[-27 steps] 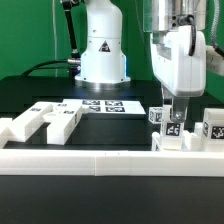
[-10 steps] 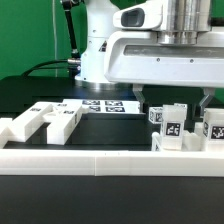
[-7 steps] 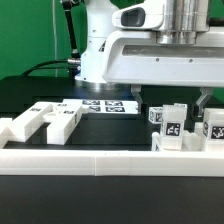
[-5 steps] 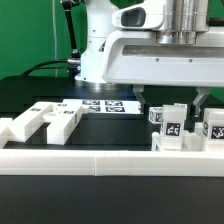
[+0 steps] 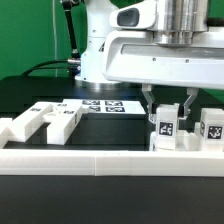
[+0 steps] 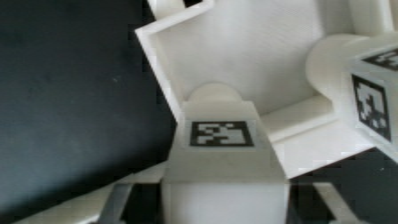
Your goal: Assemble chair
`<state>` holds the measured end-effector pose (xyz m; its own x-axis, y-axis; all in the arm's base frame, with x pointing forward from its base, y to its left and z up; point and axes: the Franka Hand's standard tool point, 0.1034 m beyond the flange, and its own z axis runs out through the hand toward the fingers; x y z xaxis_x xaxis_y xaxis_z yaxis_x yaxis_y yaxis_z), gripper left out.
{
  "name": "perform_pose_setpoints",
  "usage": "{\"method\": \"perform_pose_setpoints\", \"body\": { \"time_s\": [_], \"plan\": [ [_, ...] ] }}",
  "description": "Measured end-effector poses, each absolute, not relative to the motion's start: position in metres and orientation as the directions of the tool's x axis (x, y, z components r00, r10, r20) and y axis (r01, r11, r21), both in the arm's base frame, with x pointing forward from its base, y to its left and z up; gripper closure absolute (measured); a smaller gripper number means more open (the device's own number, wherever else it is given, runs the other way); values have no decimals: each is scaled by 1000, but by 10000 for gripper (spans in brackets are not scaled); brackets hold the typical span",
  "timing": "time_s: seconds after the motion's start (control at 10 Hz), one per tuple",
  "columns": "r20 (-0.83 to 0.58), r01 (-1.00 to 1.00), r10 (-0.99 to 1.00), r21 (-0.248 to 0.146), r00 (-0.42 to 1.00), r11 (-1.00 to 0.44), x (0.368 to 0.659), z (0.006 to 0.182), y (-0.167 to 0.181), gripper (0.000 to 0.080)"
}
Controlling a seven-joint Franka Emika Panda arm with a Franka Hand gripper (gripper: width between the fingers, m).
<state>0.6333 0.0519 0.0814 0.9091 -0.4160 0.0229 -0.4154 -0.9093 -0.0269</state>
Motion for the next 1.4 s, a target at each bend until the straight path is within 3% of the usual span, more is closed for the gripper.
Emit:
{"method": "perform_pose_setpoints", "body": {
  "time_s": [0.2, 0.4, 0.9, 1.1, 1.2, 1.3, 1.4],
  "plan": [
    [13, -637, -638, -34, 770, -770, 633, 81, 52, 508],
    [-5, -855, -857, -66, 515, -514, 634, 80, 51, 508],
    [-45, -979, -980, -72, 196, -193, 634, 80, 49, 508],
    [-47, -984, -985, -71, 165, -161, 635, 80, 50, 508],
    [-45, -982, -983, -71, 180, -177, 634, 79, 50, 327],
    [-43, -976, -977, -73, 211, -207, 634, 79, 50, 208],
    [-43, -971, -972, -73, 232, -229, 634, 80, 51, 168]
  ]
}}
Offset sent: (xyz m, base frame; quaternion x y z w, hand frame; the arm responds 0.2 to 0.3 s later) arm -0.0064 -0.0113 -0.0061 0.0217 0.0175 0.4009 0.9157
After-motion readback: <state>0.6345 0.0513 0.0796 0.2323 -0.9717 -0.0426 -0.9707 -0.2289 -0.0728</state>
